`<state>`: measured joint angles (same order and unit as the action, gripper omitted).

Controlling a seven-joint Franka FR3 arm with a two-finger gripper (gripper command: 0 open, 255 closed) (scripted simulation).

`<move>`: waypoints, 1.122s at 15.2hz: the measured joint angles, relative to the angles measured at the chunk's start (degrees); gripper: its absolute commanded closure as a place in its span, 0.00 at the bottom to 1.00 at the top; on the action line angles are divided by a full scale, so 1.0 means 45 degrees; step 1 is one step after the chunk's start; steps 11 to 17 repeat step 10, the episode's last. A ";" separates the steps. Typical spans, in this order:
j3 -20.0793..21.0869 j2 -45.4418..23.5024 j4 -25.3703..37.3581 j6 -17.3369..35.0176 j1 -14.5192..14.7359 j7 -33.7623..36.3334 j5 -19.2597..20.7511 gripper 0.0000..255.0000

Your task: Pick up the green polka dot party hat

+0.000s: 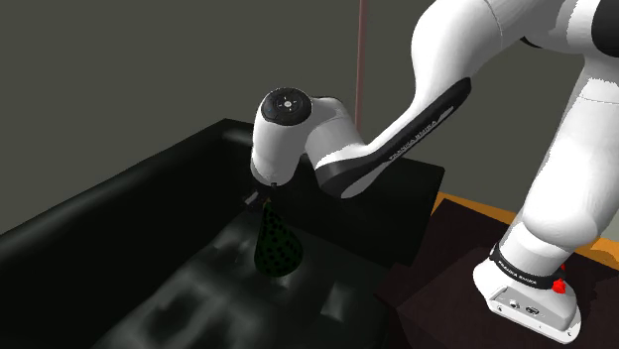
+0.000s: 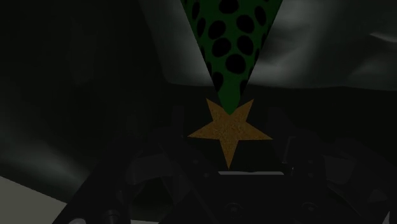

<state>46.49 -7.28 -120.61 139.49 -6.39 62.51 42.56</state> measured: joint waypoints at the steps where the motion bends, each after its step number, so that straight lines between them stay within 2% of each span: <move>1: 0.0043 0.0098 0.0081 -0.0097 -0.0031 -0.0181 -0.0203 1.00; 10: 0.0287 0.1067 0.0603 -0.0841 -0.0256 -0.1640 -0.1901 1.00; 17: 0.0287 0.1067 0.0603 -0.0841 -0.0256 -0.1640 -0.1901 1.00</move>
